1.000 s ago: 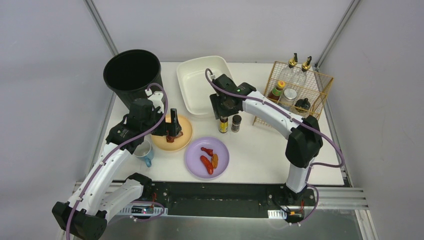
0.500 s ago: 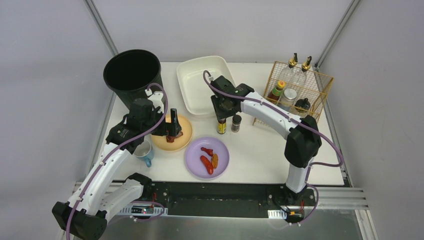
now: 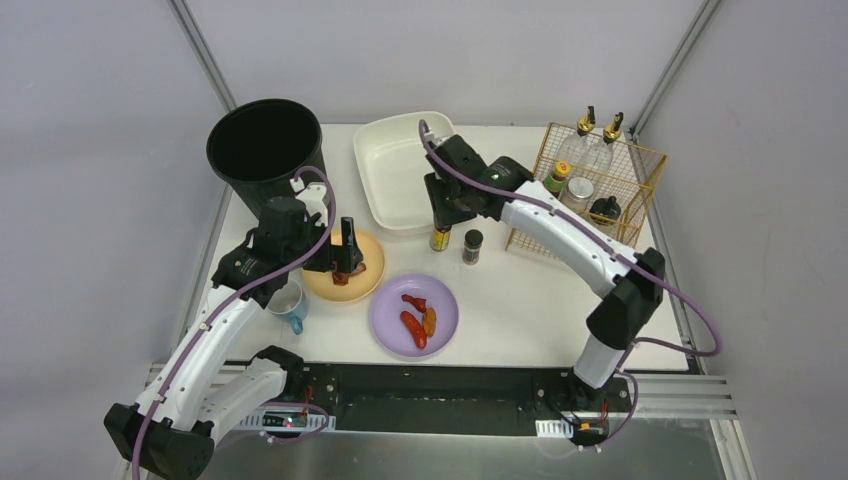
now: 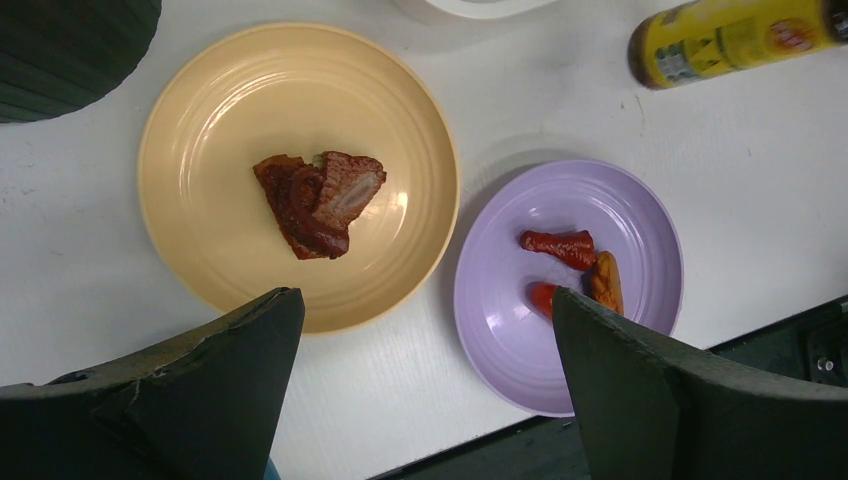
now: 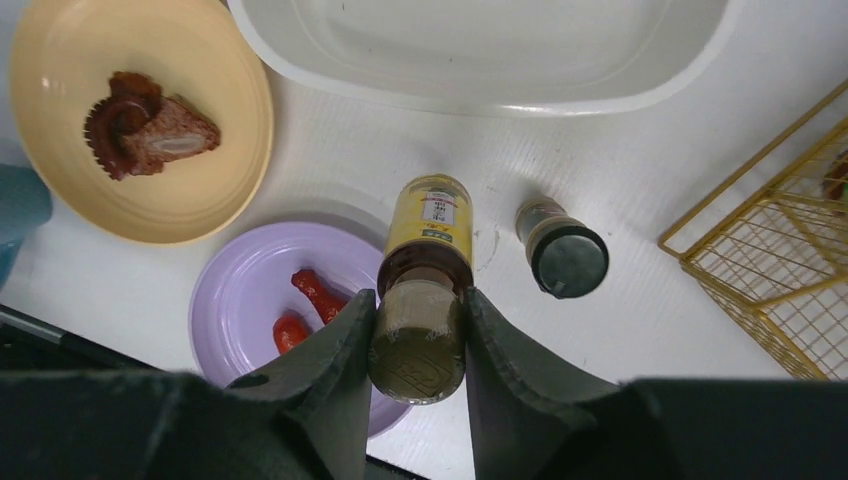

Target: Clear the kitchen counter

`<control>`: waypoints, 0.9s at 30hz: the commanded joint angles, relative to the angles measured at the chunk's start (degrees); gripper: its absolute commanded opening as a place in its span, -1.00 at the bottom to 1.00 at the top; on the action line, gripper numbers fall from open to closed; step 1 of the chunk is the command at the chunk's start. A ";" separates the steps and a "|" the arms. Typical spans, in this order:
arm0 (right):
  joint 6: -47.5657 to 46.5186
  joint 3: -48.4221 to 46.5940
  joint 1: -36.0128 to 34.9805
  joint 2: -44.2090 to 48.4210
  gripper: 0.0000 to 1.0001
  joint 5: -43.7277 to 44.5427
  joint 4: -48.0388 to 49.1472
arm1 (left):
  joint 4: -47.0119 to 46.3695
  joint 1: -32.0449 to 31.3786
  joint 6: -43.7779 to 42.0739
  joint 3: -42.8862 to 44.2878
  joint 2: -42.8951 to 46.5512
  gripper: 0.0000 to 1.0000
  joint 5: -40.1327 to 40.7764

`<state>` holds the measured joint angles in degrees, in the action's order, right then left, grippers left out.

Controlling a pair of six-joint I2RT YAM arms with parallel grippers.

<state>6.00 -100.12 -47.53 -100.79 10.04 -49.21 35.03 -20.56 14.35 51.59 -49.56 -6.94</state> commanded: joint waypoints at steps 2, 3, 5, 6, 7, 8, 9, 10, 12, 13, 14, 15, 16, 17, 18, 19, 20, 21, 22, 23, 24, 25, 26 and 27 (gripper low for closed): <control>-0.38 -5.88 -0.19 9.05 -1.00 6.03 -3.62 | -0.04 0.08 -0.19 1.03 0.08 0.99 -0.26; -0.63 -6.05 -0.12 9.98 -1.00 7.04 -4.09 | -0.05 0.06 -0.20 1.05 0.16 0.99 -0.20; -0.85 -6.19 -0.02 11.81 -1.00 8.52 -4.83 | -0.05 0.08 -0.19 0.99 0.03 0.99 -0.27; -0.84 -6.23 0.18 12.72 -1.00 9.12 -5.15 | -0.05 0.08 -0.18 1.03 -0.04 0.99 -0.27; -0.82 -6.28 0.49 13.55 -1.00 9.82 -5.52 | -0.05 0.08 -0.12 1.04 0.01 0.99 -0.29; -0.83 -6.31 0.81 14.25 -1.00 10.78 -6.07 | -0.05 0.08 -0.11 1.02 -0.03 0.99 -0.29; -0.87 -6.36 1.30 15.08 -1.00 11.59 -6.64 | -0.07 0.08 -0.11 1.05 -0.09 0.99 -0.42; -0.96 -6.40 2.14 15.71 -1.00 12.12 -7.39 | -0.05 0.08 -0.11 1.02 -0.18 0.99 -0.47; -0.90 -5.99 4.48 17.67 -1.00 12.66 -8.09 | -0.05 0.08 -0.11 1.02 -0.23 0.99 -0.56; -0.90 -5.65 5.99 18.44 -1.00 12.64 -8.24 | -0.05 0.08 -0.11 0.94 -0.25 0.99 -0.59; -0.95 -5.11 7.39 19.37 -1.00 12.35 -8.34 | -0.05 0.08 -0.11 0.98 -0.21 0.99 -0.56; -1.03 -4.63 8.88 20.17 -1.00 12.07 -8.42 | -0.05 0.07 -0.11 0.91 -0.27 0.99 -0.68; -1.10 -4.26 10.34 20.93 -1.00 11.84 -8.45 | -0.05 0.08 -0.11 1.02 -0.27 0.99 -0.69; -1.20 -3.93 11.66 21.51 -1.00 11.73 -8.52 | -0.05 0.02 -0.11 1.04 -0.27 0.99 -0.75; -1.25 -3.65 13.04 22.00 -1.00 11.36 -8.61 | -0.07 0.07 -0.11 1.04 -0.23 0.99 -0.80; -1.24 -3.29 14.13 22.51 -1.00 11.21 -8.62 | -0.05 0.08 -0.08 1.03 -0.23 0.99 -0.76; -1.18 -2.87 15.19 22.84 -1.00 11.25 -8.54 | -0.05 0.08 -0.13 1.05 -0.28 0.99 -0.78; -1.11 -2.44 16.02 23.18 -1.00 11.33 -8.47 | -0.05 0.03 -0.11 1.04 -0.31 0.99 -0.79; -1.05 -1.75 16.97 23.49 -1.00 11.39 -8.26 | -0.05 0.05 -0.11 1.01 -0.32 0.99 -0.79; -0.93 -1.12 17.96 23.72 -1.00 11.33 -8.09 | -0.03 0.03 -0.11 1.03 -0.33 0.99 -0.70; -0.80 -0.45 19.18 23.88 -1.00 11.02 -8.06 | -0.04 0.05 -0.11 0.97 -0.20 0.99 -0.71; -0.59 0.35 19.98 24.07 -1.00 10.68 -7.85 | -0.05 0.07 -0.07 1.01 -0.13 0.99 -0.65; -0.49 1.29 20.82 24.29 -1.00 10.39 -7.18 | -0.05 0.08 -0.11 0.94 -0.06 0.99 -0.58; -0.35 2.39 21.60 24.61 -1.00 10.07 -6.52 | -0.05 0.08 -0.11 0.91 0.03 0.99 -0.50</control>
<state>5.32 -100.14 -28.47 -78.41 20.25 -59.00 35.03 -20.56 14.35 51.59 -49.78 -6.98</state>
